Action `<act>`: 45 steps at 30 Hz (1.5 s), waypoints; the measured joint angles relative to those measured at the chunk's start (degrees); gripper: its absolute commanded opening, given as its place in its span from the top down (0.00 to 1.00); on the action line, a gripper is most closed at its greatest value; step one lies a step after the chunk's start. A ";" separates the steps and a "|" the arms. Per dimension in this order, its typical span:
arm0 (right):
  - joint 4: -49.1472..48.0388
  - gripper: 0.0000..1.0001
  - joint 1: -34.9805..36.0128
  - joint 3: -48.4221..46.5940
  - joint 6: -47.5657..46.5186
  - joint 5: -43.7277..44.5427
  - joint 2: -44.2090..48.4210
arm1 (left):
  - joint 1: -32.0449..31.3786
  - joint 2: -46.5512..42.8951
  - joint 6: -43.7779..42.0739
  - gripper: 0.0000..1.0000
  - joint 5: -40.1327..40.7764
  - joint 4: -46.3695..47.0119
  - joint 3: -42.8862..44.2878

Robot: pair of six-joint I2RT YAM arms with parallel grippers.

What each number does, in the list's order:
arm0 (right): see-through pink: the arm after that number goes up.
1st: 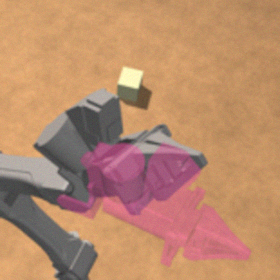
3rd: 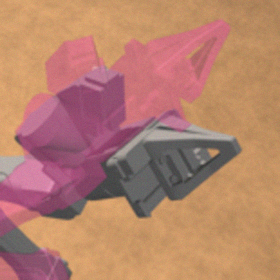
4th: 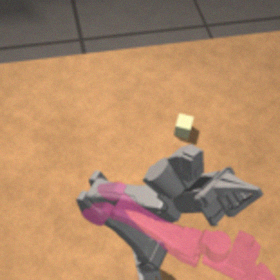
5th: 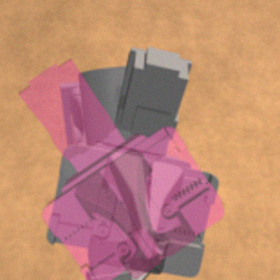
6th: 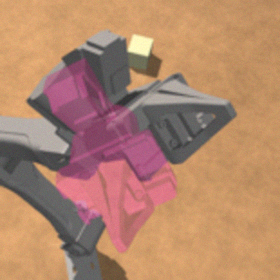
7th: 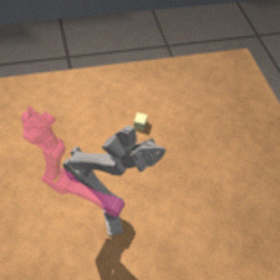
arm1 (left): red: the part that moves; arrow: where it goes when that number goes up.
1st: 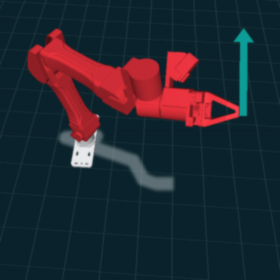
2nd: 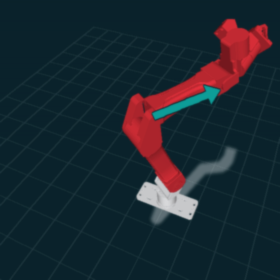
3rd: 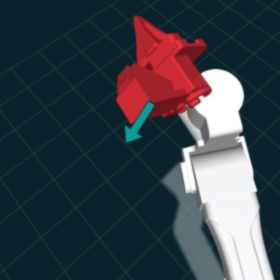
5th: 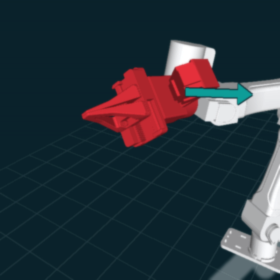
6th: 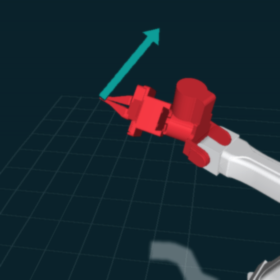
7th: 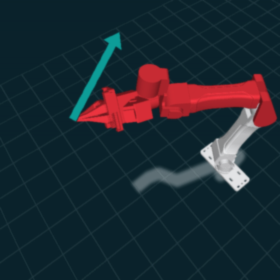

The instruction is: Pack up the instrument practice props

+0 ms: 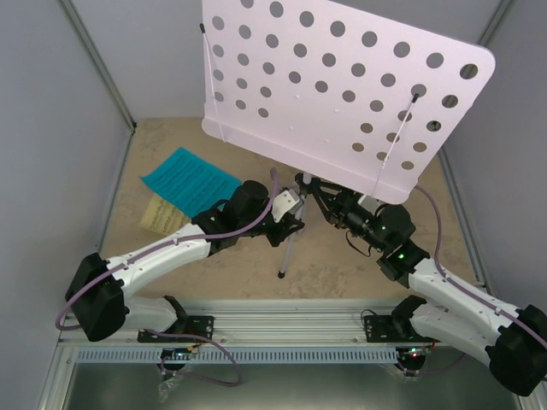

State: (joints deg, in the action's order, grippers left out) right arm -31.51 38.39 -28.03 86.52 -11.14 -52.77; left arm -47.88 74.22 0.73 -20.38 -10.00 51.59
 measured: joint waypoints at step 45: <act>13.92 0.18 0.96 2.47 -16.26 5.88 9.07 | -0.96 -0.09 0.09 1.00 1.22 -0.04 0.02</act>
State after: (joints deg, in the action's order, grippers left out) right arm -17.58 39.35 -25.56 70.26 -5.26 -43.70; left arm -48.84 74.13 0.82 -19.16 -10.04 51.62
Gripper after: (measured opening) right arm 0.819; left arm 0.148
